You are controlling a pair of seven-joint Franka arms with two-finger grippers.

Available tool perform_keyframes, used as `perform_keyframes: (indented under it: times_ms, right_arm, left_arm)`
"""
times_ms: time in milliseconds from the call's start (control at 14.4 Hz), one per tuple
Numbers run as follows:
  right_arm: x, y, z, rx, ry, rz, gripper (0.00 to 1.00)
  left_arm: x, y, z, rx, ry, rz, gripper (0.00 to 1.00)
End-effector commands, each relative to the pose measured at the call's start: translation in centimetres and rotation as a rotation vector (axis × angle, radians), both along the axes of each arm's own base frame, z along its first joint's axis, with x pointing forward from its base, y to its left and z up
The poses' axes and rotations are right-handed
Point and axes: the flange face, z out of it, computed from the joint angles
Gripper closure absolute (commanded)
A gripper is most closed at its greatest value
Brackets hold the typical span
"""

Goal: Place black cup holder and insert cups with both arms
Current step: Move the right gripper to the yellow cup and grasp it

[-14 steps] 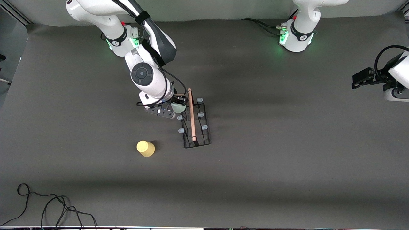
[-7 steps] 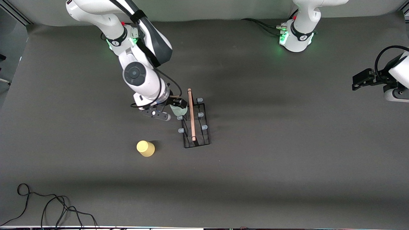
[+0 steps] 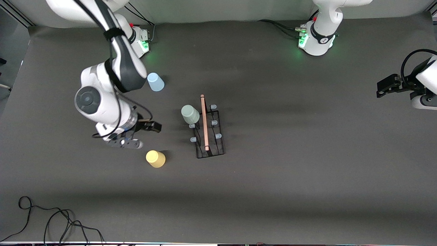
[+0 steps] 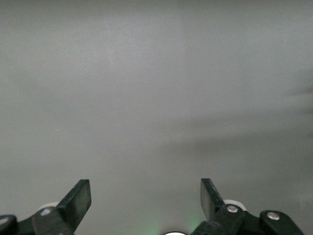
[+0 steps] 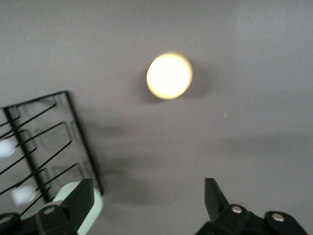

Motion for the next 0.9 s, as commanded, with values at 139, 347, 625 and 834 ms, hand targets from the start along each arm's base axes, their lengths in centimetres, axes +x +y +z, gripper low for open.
perform_keyframes:
  times_ms: [139,347,625,834]
  right_arm:
    - [4.0,-2.7,-6.3,0.011,-0.099,0.002,0.0]
    - [5.2,-2.3,-10.0,0.023,-0.151,-0.014,0.0]
    - [5.6,-1.6,-12.4,0.029,-0.141,-0.027,0.0]
    - [6.1,-0.6,-14.1,0.037,-0.158,-0.031,0.0]
  left_arm:
    - [-0.1,-0.4,0.6,0.004,-0.011,-0.019,0.0]
    - [0.1,-0.5,0.3,0.003,-0.01,-0.007,0.0]
    - [0.2,-0.6,0.0,0.005,-0.007,-0.012,0.0]
    - [0.1,-0.7,0.1,0.005,-0.008,-0.013,0.0]
